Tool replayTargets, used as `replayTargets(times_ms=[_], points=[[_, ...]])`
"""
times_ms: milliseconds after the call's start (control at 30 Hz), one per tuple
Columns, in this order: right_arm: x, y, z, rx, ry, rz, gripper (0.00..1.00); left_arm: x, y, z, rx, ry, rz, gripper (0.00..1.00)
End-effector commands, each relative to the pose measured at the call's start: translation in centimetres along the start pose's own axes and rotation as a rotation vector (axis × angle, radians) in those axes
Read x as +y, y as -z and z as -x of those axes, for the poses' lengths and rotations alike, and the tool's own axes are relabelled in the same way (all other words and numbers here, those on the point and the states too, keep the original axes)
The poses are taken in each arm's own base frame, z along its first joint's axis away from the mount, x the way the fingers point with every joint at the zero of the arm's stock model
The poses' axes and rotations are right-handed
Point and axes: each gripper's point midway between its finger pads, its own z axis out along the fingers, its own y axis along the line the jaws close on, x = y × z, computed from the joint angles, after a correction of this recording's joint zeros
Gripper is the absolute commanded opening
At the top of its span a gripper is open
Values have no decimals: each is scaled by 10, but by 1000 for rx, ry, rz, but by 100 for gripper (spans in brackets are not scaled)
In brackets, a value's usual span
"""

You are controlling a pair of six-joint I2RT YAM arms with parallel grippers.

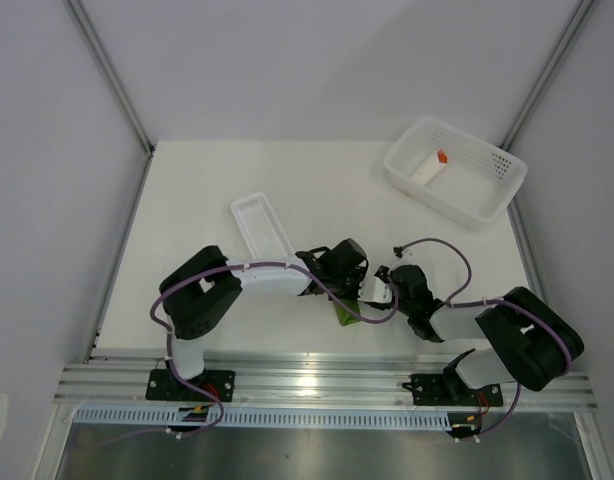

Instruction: Place the utensils on the paper napkin and roll it up

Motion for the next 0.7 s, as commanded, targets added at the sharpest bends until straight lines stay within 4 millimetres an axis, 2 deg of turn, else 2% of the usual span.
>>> replayTargets(times_ms=[0, 133, 367, 667], points=[[2, 4, 5, -35, 8, -7, 0, 19, 25, 43, -129, 36, 61, 1], [-4, 6, 6, -35, 8, -23, 0, 24, 26, 38, -112, 43, 92, 1], [-21, 12, 4, -33, -11, -51, 0, 19, 23, 25, -78, 51, 96, 1], [-20, 12, 0, -28, -4, -47, 0, 26, 10, 36, -99, 107, 75, 1]])
